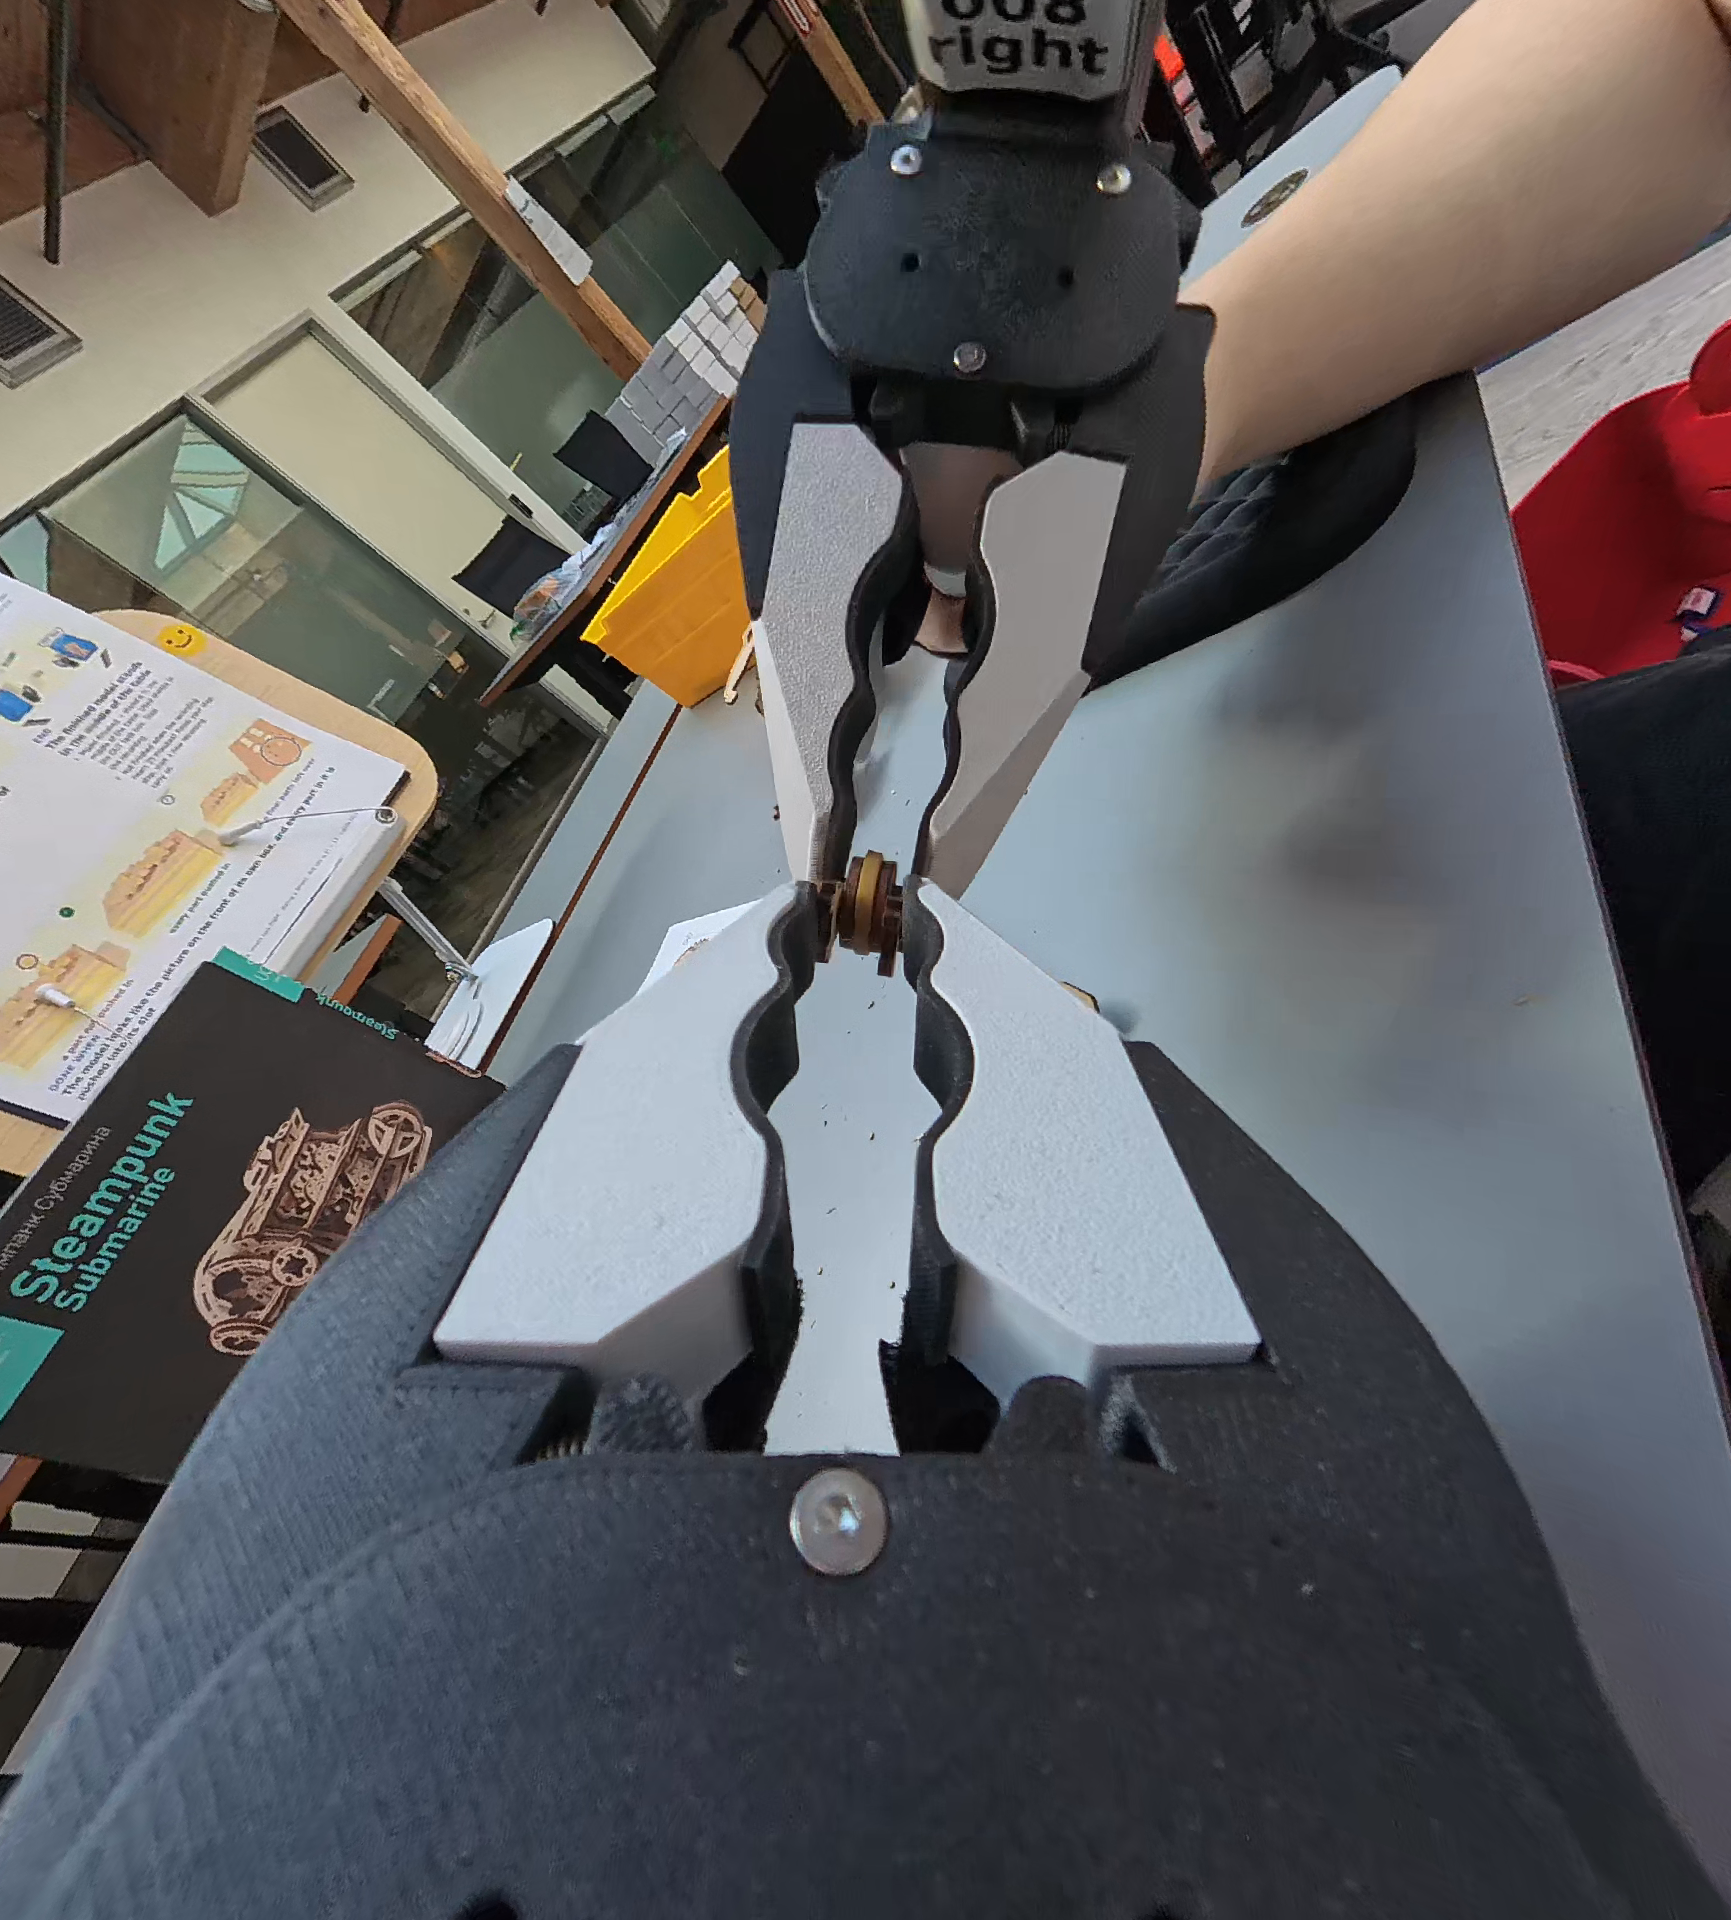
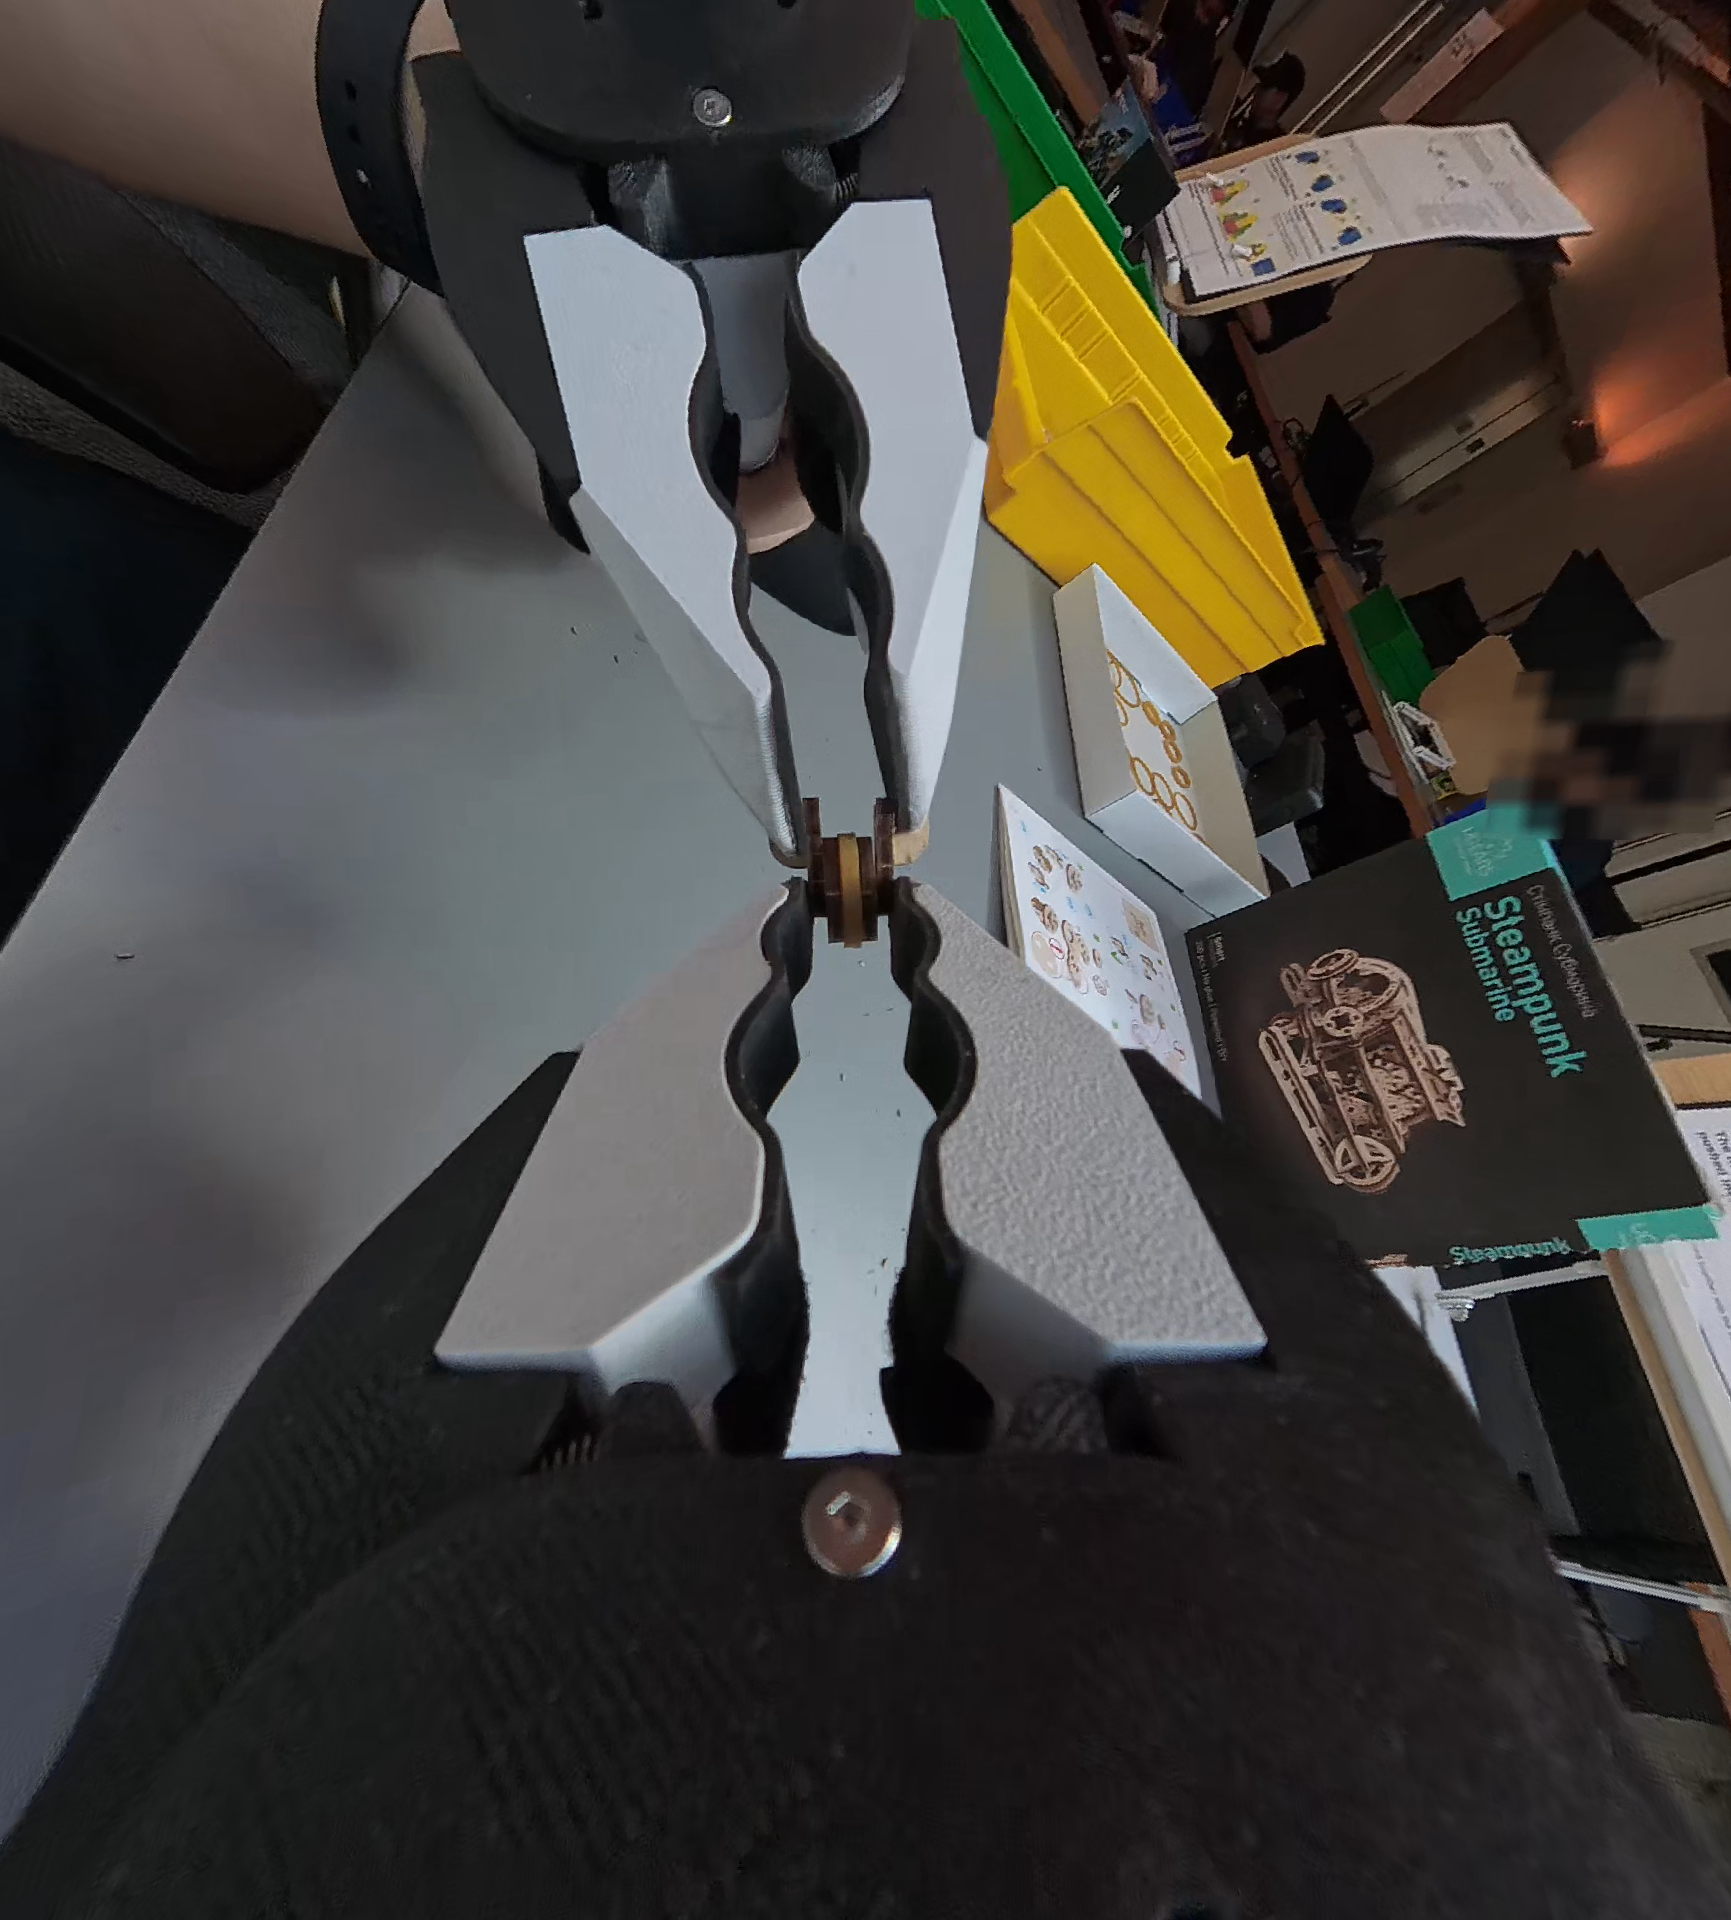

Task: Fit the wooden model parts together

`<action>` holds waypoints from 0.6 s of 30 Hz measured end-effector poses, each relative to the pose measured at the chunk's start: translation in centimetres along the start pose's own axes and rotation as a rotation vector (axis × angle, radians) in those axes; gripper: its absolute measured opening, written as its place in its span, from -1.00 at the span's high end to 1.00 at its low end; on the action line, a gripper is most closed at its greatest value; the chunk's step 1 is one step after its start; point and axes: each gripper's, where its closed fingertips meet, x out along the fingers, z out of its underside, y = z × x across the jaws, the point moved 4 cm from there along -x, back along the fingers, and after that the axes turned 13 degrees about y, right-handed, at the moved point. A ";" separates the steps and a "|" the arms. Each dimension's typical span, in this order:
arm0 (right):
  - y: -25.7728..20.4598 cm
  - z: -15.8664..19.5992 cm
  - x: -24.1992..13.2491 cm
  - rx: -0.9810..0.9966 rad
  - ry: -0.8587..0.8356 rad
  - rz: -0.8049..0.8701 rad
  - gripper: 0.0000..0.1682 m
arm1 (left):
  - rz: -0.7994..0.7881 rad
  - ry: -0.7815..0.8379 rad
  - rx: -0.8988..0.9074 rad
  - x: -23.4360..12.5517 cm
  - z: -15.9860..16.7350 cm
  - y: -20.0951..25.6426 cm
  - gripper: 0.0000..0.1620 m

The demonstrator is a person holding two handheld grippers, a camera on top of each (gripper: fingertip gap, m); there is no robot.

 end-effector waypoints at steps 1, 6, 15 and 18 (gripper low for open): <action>0.0 -0.1 0.0 -0.025 0.008 0.014 0.82 | -0.012 0.013 -0.009 0.0 -0.2 0.0 0.82; 0.2 -0.7 -0.2 -0.045 0.057 0.026 0.82 | -0.050 0.064 -0.012 0.0 -0.8 -0.2 0.80; 0.4 -1.4 -0.5 -0.223 0.086 0.103 0.82 | -0.120 0.130 -0.355 0.1 -1.7 -1.4 0.66; 0.5 -1.5 -0.6 -0.233 0.097 0.114 0.82 | -0.137 0.113 -0.357 0.3 -1.2 -1.3 0.63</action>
